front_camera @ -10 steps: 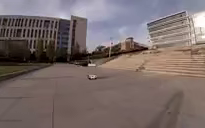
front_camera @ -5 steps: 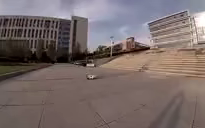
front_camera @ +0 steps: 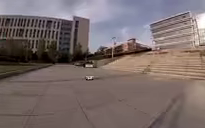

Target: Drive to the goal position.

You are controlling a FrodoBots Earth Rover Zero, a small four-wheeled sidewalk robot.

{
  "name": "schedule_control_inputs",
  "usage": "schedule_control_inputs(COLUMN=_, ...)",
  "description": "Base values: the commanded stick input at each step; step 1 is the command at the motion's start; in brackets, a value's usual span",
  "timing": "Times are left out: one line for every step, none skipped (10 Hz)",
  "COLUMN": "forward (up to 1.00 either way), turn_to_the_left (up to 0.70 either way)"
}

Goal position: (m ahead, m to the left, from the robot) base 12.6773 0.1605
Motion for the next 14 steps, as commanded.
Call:
schedule_control_inputs(forward=0.70, turn_to_the_left=0.00)
schedule_control_inputs(forward=0.70, turn_to_the_left=0.00)
schedule_control_inputs(forward=0.70, turn_to_the_left=0.00)
schedule_control_inputs(forward=0.70, turn_to_the_left=0.00)
schedule_control_inputs(forward=0.70, turn_to_the_left=0.00)
schedule_control_inputs(forward=0.70, turn_to_the_left=0.00)
schedule_control_inputs(forward=0.70, turn_to_the_left=0.00)
schedule_control_inputs(forward=0.70, turn_to_the_left=0.00)
schedule_control_inputs(forward=0.70, turn_to_the_left=0.00)
schedule_control_inputs(forward=0.70, turn_to_the_left=0.00)
schedule_control_inputs(forward=0.70, turn_to_the_left=0.00)
schedule_control_inputs(forward=0.70, turn_to_the_left=0.00)
schedule_control_inputs(forward=0.70, turn_to_the_left=0.00)
schedule_control_inputs(forward=0.70, turn_to_the_left=0.00)
